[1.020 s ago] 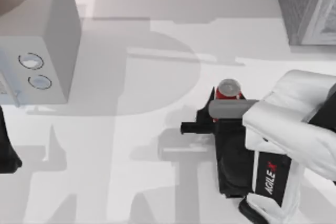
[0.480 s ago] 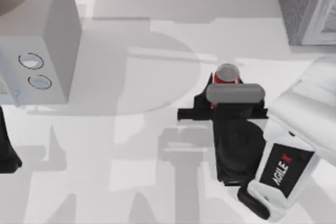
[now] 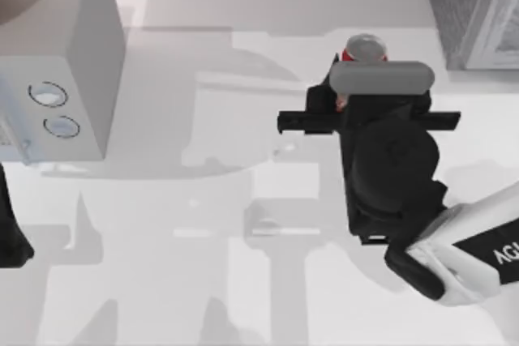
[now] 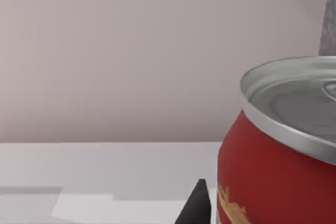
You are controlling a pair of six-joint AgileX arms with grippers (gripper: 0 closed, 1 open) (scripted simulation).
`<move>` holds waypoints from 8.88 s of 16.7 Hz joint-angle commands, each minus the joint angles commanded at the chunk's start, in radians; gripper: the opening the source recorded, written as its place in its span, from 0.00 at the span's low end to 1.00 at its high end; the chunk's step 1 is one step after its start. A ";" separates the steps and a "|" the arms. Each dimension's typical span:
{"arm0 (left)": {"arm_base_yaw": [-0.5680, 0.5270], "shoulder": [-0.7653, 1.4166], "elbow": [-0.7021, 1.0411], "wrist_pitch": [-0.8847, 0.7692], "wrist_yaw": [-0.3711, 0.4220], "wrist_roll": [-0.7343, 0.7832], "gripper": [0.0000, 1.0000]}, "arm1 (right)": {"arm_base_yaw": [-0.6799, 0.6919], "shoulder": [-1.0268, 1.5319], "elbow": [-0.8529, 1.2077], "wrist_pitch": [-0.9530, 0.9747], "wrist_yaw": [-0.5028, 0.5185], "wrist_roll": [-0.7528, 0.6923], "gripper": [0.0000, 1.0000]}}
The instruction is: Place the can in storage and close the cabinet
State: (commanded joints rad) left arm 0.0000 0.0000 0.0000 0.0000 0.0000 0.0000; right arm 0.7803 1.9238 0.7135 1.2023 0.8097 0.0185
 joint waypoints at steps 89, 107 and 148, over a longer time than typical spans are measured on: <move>0.000 0.000 0.000 0.000 0.000 0.000 1.00 | -0.595 -0.595 1.033 -1.622 -0.614 -0.001 0.00; 0.000 0.000 0.000 0.000 0.000 0.000 1.00 | -0.633 -0.243 1.501 -1.744 -0.646 0.001 0.00; 0.000 0.000 0.000 0.000 0.000 0.000 1.00 | -0.683 0.167 2.057 -1.883 -0.687 -0.001 1.00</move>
State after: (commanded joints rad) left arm 0.0000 0.0000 0.0000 0.0000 0.0000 0.0000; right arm 0.0973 2.0906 2.7701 -0.6811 0.1227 0.0173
